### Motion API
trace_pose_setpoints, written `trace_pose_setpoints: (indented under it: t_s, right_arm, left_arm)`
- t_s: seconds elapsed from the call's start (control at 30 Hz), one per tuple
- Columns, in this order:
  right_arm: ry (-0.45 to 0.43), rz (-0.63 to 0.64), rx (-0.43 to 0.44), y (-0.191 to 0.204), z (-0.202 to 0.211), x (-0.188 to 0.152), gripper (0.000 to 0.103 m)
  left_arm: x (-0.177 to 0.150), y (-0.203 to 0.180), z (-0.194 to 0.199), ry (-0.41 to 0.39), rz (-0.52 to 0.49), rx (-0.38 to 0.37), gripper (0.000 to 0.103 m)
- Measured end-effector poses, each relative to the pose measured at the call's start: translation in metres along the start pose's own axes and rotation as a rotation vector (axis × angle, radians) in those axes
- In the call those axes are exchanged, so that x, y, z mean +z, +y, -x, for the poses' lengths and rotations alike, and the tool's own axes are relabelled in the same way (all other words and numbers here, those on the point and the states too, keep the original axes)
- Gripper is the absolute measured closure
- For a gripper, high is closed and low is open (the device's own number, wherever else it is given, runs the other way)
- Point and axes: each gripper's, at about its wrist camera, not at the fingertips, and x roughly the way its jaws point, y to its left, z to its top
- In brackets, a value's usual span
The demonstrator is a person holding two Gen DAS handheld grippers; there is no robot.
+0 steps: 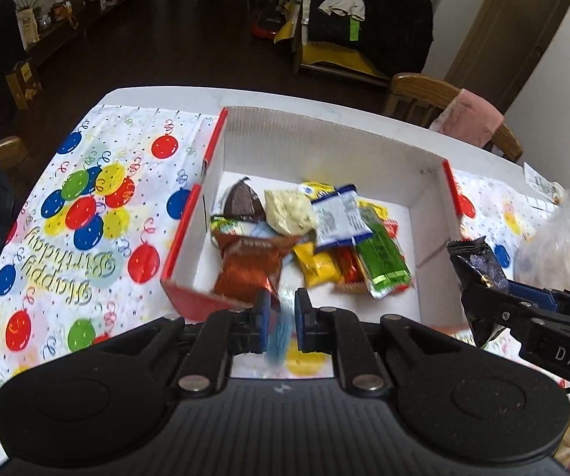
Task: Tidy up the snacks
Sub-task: 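Carry both candies into the red box and open both tools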
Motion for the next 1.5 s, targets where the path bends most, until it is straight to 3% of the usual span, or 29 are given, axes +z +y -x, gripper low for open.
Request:
trace_pose_setpoints:
  t_s: [0.23,0.47,0.67,0.77,0.83,0.93,0.97,1.27,1.5]
  right_arm:
    - [0.046,-0.019,-0.022,-0.002,-0.034,0.019,0.067]
    - [0.013,-0.025,0.033,-0.001,-0.014,-0.001,0.067]
    - [0.027,-0.052,0.048,-0.005,-0.001,-0.038,0.067]
    - [0.037,-0.060,0.046,-0.006,0.005,-0.058,0.067]
    - [0.050,-0.055,0.036,-0.004,0.007,-0.073,0.067]
    - [0.087,-0.055,0.028,-0.002,0.006,-0.093,0.067]
    - [0.102,-0.060,0.029,-0.003,0.005,-0.098,0.067]
    - [0.129,-0.079,0.010,-0.005,0.007,-0.117,0.067]
    - [0.124,-0.086,0.000,-0.009,0.009,-0.117,0.067]
  left_arm:
    - [0.020,0.010,-0.024,0.026,-0.014,0.018,0.091]
    - [-0.021,0.001,-0.024,0.050,-0.171,-0.042,0.090]
    - [-0.055,0.008,-0.050,0.154,-0.144,-0.065,0.090]
    - [-0.065,0.014,-0.066,0.205,-0.109,-0.075,0.083]
    - [-0.072,0.017,-0.075,0.225,-0.097,-0.074,0.072]
    - [-0.079,0.015,-0.085,0.225,-0.102,-0.051,0.057]
    - [-0.081,0.014,-0.086,0.207,-0.113,-0.040,0.057]
    - [-0.087,-0.002,-0.099,0.185,-0.154,-0.012,0.060]
    - [-0.085,-0.005,-0.104,0.180,-0.132,-0.003,0.088]
